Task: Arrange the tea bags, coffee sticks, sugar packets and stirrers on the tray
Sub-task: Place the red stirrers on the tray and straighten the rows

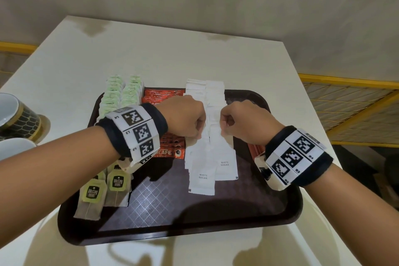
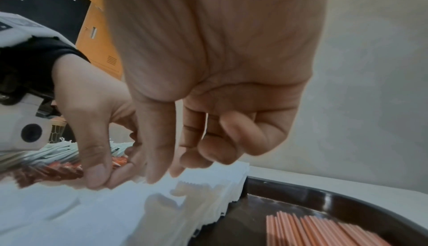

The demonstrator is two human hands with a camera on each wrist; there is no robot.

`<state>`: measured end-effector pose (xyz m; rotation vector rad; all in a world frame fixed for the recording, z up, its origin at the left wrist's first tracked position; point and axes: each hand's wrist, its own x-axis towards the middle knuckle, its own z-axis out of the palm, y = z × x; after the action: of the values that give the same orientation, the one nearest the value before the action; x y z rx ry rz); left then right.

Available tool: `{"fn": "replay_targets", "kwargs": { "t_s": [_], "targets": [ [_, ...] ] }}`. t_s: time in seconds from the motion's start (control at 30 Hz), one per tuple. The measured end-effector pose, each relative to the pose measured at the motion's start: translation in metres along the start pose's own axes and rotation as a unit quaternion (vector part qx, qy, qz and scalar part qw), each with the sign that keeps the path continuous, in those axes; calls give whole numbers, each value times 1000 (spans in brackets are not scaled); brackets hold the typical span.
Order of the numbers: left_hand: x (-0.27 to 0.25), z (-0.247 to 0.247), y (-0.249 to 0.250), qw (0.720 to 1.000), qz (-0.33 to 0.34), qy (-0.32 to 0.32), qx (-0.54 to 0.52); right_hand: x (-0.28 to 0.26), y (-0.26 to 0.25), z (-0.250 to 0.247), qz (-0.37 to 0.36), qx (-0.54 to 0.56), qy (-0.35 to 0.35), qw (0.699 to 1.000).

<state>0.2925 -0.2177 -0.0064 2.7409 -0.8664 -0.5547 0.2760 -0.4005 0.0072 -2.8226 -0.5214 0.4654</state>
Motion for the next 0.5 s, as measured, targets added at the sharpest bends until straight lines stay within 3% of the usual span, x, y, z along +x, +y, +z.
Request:
{"fn": "replay_targets", "kwargs": {
  "t_s": [0.5],
  "targets": [
    [0, -4, -2, 1000, -10, 20, 11, -23, 17, 1, 4, 76, 42, 996]
  ]
}}
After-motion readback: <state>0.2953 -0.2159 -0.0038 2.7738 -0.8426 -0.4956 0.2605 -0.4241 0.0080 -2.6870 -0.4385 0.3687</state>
